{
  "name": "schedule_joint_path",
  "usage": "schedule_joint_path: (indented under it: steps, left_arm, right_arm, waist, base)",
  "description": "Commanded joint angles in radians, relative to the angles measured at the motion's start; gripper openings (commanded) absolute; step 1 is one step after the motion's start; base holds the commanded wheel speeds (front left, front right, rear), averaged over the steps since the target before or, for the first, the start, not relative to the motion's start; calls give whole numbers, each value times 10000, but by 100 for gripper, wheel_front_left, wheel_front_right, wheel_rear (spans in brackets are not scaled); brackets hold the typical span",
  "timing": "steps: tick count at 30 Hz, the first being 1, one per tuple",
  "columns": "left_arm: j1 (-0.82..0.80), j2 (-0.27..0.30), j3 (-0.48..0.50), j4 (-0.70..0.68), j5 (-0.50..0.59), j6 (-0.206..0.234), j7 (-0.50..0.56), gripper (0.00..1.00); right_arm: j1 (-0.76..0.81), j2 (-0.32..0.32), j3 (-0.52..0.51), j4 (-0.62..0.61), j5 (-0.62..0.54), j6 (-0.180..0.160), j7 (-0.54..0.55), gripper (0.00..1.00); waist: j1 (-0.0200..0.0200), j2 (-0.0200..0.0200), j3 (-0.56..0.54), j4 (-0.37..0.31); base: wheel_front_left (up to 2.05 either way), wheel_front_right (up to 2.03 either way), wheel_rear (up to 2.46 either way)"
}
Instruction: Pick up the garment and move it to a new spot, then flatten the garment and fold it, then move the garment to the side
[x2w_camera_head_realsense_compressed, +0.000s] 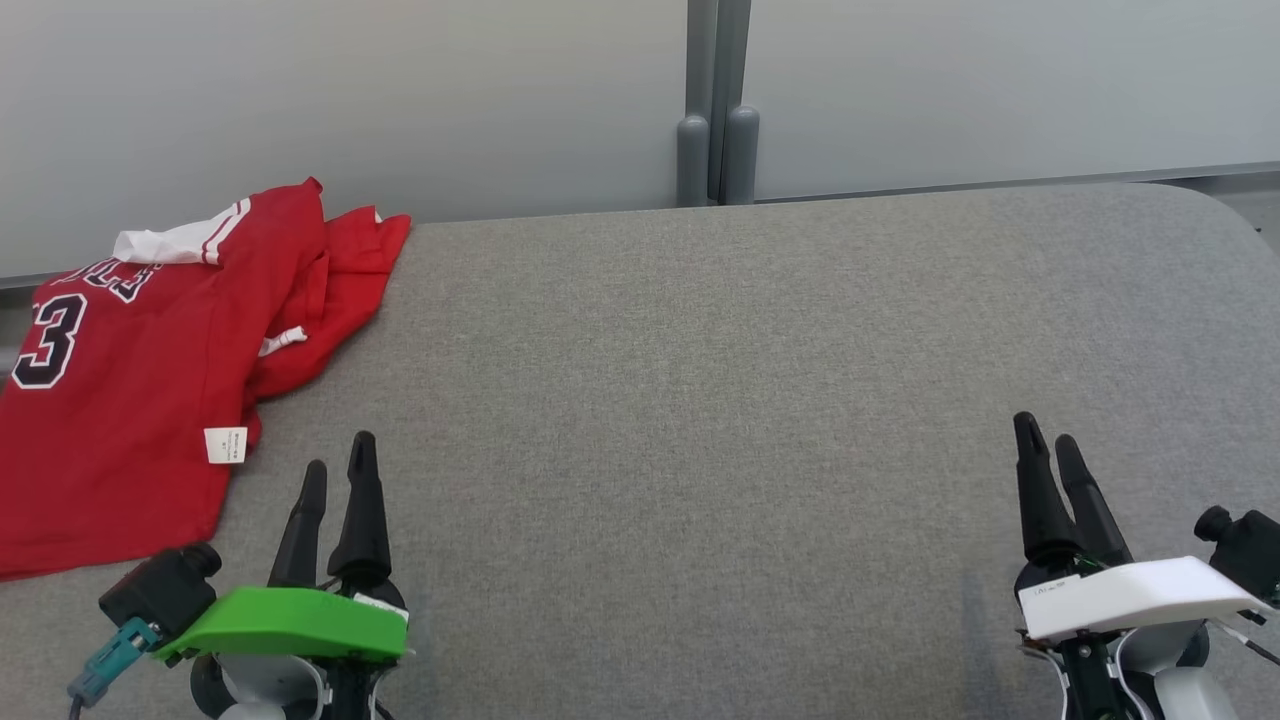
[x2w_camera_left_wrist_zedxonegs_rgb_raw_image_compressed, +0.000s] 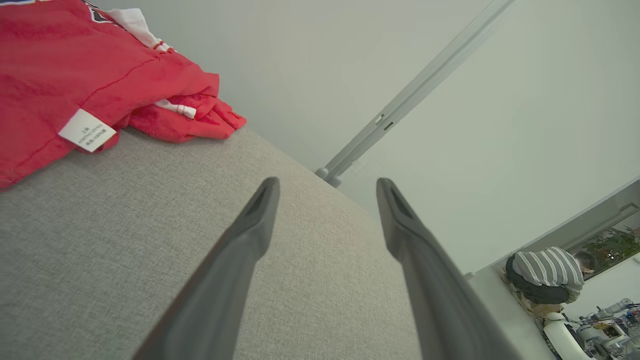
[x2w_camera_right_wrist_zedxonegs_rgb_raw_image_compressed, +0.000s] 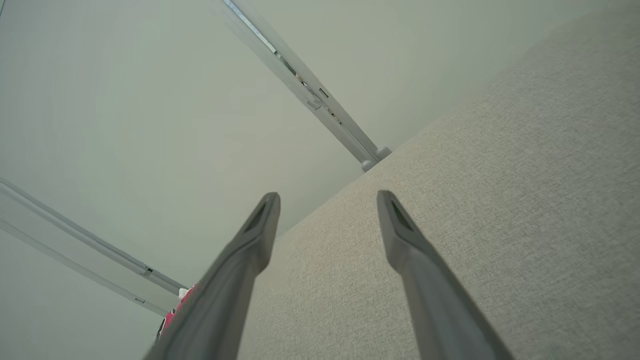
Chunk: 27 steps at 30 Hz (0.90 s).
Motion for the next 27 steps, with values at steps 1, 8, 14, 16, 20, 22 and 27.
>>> schedule_joint_path:
  steps: [1,8,14,16,20,22,27]
  left_arm:
    - [26,63,-42,-145,568,53,-137,100]
    - [203,69,-44,-150,1727,131,-366,100]
    - [367,73,-29,-186,2521,173,-544,100]
    - [423,75,-26,-191,2783,177,-609,100]
    - [479,77,-2,-200,3107,204,-691,100]
    - [509,79,4,-204,3341,202,-739,100]
    - [611,82,-5,-204,3851,231,-884,100]
  right_arm:
    - [-161,-59,86,-139,-494,21,-143,100]
    - [-134,-68,252,25,-1512,23,-331,100]
    - [-208,-75,496,266,-2458,24,-484,100]
    - [-238,-77,533,296,-2707,24,-543,100]
    - [-244,-80,569,311,-3033,25,-612,100]
    - [-245,-82,601,312,-3259,25,-656,100]
    - [-255,-87,697,281,-3814,25,-770,100]
  waist:
    - [0,40,4,0]
    - [0,45,14,8]
    - [0,50,16,11]
    - [0,51,21,12]
    - [0,54,25,12]
    - [0,55,26,13]
    - [0,59,12,16]
  base:
    - [0,0,0]
    - [0,0,0]
    - [0,0,0]
    - [0,0,0]
    - [0,0,0]
    - [0,0,0]
    - [0,0,0]
